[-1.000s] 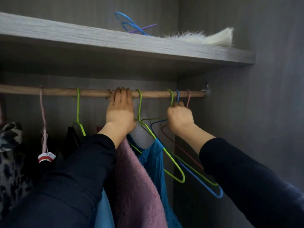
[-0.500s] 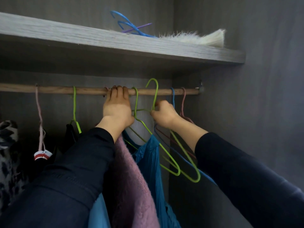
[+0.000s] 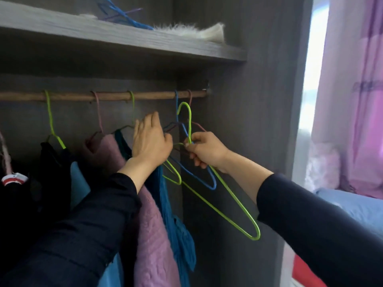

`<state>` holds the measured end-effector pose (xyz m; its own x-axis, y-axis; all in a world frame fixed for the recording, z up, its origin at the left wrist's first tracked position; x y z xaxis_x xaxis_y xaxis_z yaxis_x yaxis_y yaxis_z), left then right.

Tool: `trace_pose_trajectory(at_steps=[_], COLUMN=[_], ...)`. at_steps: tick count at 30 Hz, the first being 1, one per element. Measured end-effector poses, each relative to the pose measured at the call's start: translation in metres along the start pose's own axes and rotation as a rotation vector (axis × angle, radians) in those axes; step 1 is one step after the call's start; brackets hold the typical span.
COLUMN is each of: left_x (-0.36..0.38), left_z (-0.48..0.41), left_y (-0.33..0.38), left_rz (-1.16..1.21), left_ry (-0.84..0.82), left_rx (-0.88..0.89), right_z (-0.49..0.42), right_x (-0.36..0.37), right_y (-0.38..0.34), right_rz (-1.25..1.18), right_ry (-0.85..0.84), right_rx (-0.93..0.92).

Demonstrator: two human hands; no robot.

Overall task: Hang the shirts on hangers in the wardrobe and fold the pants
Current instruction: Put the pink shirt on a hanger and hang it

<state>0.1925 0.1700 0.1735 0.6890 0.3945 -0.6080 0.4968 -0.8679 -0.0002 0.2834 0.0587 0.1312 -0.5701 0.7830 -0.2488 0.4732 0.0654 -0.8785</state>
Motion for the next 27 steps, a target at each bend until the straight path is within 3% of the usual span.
trace_pose_trajectory(at_steps=[9, 13, 21, 27], left_x=[-0.006, -0.01, -0.059, -0.061], left_z=[0.064, 0.101, 0.212, 0.297], left_y=[0.092, 0.132, 0.289, 0.447], left_rz=[0.331, 0.462, 0.622, 0.692], left_ry=[-0.025, -0.029, -0.085, -0.338], left_rx=[-0.013, -0.1, -0.068, 0.061], right_z=[0.117, 0.176, 0.35, 0.49], right_x=[-0.087, -0.131, -0.264, -0.386], right_y=[-0.01, -0.004, 0.025, 0.051], right_rz=[0.068, 0.133, 0.141, 0.166], right_ry=[-0.003, -0.012, 0.018, 0.212], right_rx=[0.09, 0.119, 0.273, 0.424])
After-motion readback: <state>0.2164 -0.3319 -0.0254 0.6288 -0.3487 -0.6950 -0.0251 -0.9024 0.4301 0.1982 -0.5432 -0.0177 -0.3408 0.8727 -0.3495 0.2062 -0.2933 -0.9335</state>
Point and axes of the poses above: each hand's wrist, its own z-axis away from the middle knuckle, its own x-axis out of the palm, y = z × x, the point moved 8 cm from there along -z, towards the middle knuckle, and after that the axes turned 15 degrees about -z, right-handed, at the moved point
